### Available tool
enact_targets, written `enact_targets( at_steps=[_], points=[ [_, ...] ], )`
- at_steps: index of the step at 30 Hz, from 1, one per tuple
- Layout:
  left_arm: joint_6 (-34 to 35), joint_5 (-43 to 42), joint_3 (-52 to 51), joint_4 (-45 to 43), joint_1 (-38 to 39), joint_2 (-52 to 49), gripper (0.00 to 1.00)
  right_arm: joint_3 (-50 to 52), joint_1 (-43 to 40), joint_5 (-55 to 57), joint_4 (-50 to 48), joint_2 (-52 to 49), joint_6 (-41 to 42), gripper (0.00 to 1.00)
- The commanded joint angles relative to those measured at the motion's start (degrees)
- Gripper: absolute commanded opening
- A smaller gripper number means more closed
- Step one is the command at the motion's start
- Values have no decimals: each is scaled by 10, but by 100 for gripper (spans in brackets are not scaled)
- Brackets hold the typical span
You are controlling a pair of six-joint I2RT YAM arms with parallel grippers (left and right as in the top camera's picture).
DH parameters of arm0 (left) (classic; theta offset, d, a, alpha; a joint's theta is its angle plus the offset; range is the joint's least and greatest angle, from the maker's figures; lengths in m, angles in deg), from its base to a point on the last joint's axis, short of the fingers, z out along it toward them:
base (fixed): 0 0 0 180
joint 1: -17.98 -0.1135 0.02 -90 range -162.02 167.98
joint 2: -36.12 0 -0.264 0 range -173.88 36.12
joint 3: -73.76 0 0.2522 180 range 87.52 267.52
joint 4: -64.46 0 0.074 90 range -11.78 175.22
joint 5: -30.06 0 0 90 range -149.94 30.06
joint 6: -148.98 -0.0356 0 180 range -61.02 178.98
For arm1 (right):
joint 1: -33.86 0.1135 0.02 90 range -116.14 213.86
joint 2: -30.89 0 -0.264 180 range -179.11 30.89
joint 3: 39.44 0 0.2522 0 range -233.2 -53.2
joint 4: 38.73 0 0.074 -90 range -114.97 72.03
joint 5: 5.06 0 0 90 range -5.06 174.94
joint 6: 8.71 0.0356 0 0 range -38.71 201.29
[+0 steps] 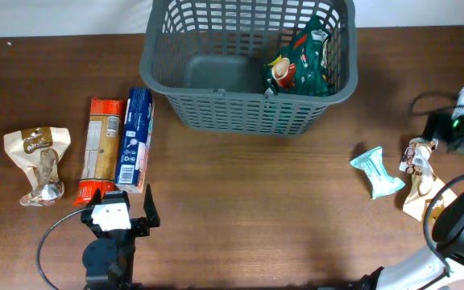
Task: Pack container
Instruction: 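Grasp the tan pouch on the right with the right gripper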
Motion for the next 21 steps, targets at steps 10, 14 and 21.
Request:
enact_targets(
  at_steps=[10, 14, 21],
  points=[
    [5, 4, -2, 1, -2, 3, 99, 152, -14, 57, -106, -3, -36, 69],
    [5, 4, -2, 1, -2, 3, 99, 154, -14, 56, -106, -23, 6, 28],
    [5, 4, -2, 1, -2, 3, 99, 63, -14, -15, -62, -17, 68, 4]
  ],
)
